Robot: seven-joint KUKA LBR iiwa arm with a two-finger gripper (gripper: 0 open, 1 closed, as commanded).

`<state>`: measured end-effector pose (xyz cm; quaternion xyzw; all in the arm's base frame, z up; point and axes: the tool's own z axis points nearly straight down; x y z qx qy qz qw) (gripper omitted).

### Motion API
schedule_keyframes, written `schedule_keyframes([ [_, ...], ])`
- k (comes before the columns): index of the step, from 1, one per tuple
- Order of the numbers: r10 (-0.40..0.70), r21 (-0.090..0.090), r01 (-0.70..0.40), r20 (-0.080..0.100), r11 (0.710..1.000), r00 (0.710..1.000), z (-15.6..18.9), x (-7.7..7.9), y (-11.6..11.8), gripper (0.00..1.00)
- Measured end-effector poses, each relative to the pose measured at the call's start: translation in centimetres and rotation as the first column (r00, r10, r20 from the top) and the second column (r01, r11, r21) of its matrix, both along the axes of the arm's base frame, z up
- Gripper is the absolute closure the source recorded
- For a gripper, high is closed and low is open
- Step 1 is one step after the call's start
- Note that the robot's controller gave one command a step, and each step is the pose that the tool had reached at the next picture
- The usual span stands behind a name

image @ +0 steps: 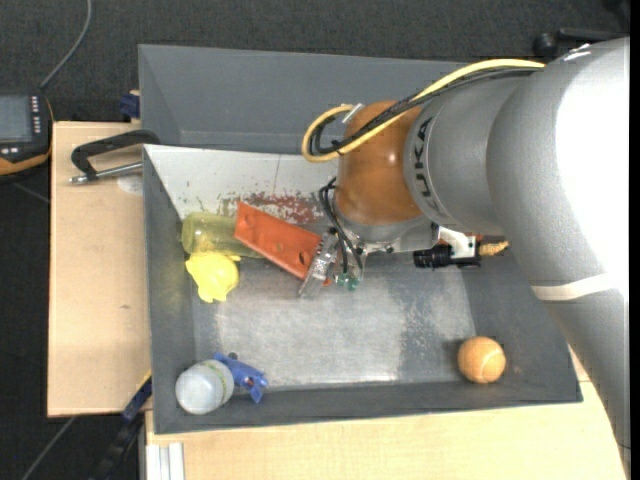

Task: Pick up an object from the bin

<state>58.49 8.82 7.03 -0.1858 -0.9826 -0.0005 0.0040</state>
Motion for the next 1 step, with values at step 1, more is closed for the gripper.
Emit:
schedule_keyframes([
  [1, -0.208, 0.004, 0.208, 0.013, 0.978, 0.978, 0.11, 0.69, -0.57, 1.00],
])
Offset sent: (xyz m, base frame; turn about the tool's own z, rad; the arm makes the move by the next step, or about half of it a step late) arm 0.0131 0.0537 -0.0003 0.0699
